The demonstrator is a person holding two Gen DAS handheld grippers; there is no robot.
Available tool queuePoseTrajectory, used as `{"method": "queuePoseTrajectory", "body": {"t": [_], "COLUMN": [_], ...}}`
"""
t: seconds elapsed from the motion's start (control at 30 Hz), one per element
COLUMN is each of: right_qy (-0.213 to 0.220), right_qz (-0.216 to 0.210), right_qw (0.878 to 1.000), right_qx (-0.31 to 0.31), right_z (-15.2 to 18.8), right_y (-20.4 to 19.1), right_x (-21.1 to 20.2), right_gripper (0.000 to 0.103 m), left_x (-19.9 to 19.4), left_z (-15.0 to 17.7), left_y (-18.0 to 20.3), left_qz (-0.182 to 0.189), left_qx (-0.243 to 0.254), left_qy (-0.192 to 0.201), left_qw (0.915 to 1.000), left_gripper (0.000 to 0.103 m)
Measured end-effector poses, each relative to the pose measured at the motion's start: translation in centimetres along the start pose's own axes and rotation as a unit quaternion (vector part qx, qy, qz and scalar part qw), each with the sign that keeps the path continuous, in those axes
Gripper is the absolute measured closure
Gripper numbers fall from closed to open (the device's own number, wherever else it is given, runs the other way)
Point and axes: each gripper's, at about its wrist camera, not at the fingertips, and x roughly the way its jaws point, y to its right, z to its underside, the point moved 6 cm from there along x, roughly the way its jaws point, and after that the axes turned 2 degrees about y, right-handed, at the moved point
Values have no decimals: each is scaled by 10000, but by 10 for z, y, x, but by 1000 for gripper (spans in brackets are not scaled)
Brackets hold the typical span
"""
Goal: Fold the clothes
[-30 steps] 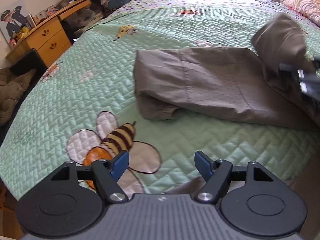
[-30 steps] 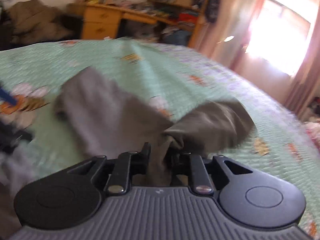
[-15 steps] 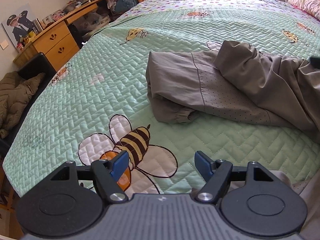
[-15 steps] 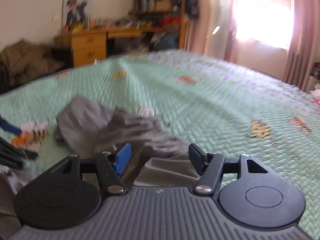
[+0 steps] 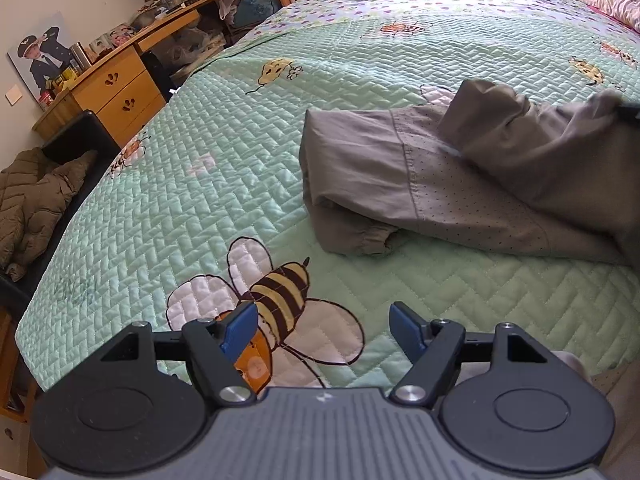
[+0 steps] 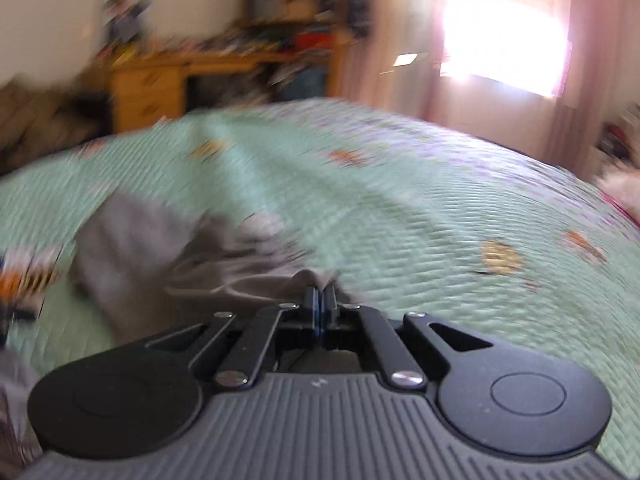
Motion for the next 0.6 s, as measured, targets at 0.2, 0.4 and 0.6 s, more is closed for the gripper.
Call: {"method": "queuePoseTrajectory", "body": {"t": [0.2, 0.4, 0.6], "right_qy": [380, -601, 20], "right_qz": [1144, 2337, 2733], "right_qw": [9692, 9239, 9318], "right_qx": [2146, 2970, 2388], "right_z": [11, 114, 102], "right_y": [130, 210, 235], "right_x": [-63, -136, -186], "right_gripper": [102, 100, 58], "left_x": [-10, -16, -7], "left_z": [-4, -5, -12], "left_y": [15, 38, 49], "left_qz": [140, 480, 919], "left_qx": [87, 260, 92], "left_qy": [82, 204, 52], "left_qw": [9998, 9983, 9957], "left_gripper": [28, 28, 27]}}
